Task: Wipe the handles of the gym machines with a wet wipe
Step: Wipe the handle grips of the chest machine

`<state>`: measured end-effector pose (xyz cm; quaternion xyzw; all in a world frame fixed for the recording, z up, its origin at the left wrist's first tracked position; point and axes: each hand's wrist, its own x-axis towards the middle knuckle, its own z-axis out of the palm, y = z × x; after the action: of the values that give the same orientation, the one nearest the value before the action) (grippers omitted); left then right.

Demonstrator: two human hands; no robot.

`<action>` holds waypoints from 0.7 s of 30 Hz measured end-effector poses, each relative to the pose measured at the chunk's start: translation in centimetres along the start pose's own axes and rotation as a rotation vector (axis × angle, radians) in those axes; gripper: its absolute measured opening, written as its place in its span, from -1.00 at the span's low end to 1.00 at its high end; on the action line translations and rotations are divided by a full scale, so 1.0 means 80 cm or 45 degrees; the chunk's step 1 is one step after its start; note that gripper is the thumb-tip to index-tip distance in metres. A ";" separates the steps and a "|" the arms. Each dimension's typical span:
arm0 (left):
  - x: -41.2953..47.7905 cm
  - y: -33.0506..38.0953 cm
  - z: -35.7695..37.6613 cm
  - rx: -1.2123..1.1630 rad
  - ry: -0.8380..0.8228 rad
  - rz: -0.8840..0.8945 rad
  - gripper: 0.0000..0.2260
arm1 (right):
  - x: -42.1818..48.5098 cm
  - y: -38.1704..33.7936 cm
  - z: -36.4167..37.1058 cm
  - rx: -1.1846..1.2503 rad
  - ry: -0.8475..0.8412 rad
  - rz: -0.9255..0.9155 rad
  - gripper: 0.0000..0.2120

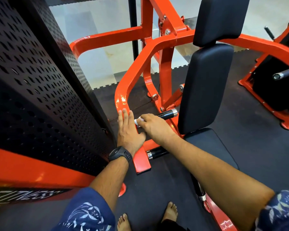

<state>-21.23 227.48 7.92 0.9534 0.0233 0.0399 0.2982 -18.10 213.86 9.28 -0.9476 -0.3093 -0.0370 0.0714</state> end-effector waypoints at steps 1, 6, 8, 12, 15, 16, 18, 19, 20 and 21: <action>0.000 0.000 0.001 0.004 0.001 -0.004 -0.21 | 0.002 0.001 -0.003 -0.029 0.009 -0.059 -0.72; 0.000 0.003 -0.003 0.064 -0.067 -0.035 -0.16 | 0.014 0.035 -0.039 -0.349 -0.220 0.162 -0.78; 0.001 0.003 -0.001 0.065 -0.053 -0.024 -0.15 | 0.009 0.023 -0.037 -0.386 -0.247 0.012 -0.80; 0.000 0.004 -0.002 0.104 -0.059 -0.031 -0.16 | 0.010 0.040 -0.048 -0.473 -0.297 0.043 -0.74; 0.000 0.005 -0.002 0.145 -0.068 -0.044 -0.16 | 0.006 0.062 -0.057 -0.536 -0.296 0.251 -0.68; 0.000 0.005 -0.002 0.156 -0.068 -0.046 -0.16 | 0.005 0.057 -0.055 -0.496 -0.288 0.257 -0.66; 0.000 0.006 -0.002 0.180 -0.064 -0.052 -0.16 | 0.005 0.047 -0.047 -0.380 -0.314 0.207 -0.64; 0.000 0.007 -0.002 0.191 -0.066 -0.054 -0.16 | 0.005 0.048 -0.046 -0.344 -0.314 0.223 -0.64; -0.001 0.008 -0.003 0.200 -0.069 -0.054 -0.16 | 0.007 0.051 -0.048 -0.324 -0.322 0.281 -0.65; -0.001 0.008 -0.003 0.205 -0.071 -0.055 -0.16 | 0.007 0.057 -0.051 -0.313 -0.318 0.346 -0.66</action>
<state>-21.30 227.09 8.48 0.9743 0.0388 0.0049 0.2219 -15.06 209.92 12.86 -0.9793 -0.1784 0.0532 -0.0790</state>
